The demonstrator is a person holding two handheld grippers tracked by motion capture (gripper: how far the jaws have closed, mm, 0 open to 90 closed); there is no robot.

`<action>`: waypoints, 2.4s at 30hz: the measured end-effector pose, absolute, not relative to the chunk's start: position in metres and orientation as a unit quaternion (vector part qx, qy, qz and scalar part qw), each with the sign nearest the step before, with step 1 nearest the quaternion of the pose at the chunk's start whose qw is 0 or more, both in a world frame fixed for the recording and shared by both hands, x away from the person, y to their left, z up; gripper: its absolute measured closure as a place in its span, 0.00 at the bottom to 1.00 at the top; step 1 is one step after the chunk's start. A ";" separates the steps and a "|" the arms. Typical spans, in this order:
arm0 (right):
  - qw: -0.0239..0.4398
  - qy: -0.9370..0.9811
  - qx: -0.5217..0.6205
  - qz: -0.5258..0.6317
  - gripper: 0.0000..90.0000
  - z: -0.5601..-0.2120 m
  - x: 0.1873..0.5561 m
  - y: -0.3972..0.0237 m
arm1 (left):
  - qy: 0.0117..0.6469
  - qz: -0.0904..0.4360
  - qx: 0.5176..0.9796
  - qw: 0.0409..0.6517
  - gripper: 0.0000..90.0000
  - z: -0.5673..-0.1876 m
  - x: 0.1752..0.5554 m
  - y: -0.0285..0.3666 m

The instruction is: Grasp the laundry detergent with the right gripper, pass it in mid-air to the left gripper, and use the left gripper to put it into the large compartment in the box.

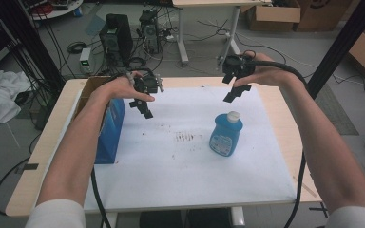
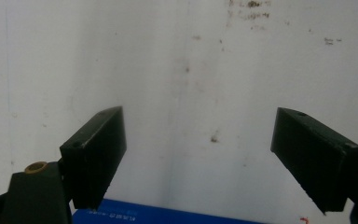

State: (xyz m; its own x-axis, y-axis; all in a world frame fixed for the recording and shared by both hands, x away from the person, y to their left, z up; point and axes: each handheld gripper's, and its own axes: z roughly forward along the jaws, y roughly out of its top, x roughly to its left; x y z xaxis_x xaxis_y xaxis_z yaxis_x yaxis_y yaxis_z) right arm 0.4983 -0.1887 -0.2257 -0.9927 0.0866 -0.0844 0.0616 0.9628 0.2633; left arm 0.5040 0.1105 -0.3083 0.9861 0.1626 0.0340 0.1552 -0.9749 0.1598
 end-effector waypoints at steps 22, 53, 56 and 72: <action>0.064 0.985 0.090 0.132 0.18 -0.210 0.444 -0.222 | 0.094 0.023 0.991 0.088 0.20 -0.311 0.501 0.112; 0.036 0.939 0.248 0.236 0.18 -0.281 0.388 -0.239 | 0.098 0.029 0.989 0.104 0.20 -0.312 0.499 0.114; 0.035 0.936 0.254 0.243 0.18 -0.286 0.385 -0.240 | 0.096 0.029 0.990 0.103 0.20 -0.312 0.498 0.113; 0.042 0.909 0.303 0.283 0.19 -0.329 0.380 -0.241 | 0.092 0.032 0.990 0.106 0.20 -0.310 0.498 0.113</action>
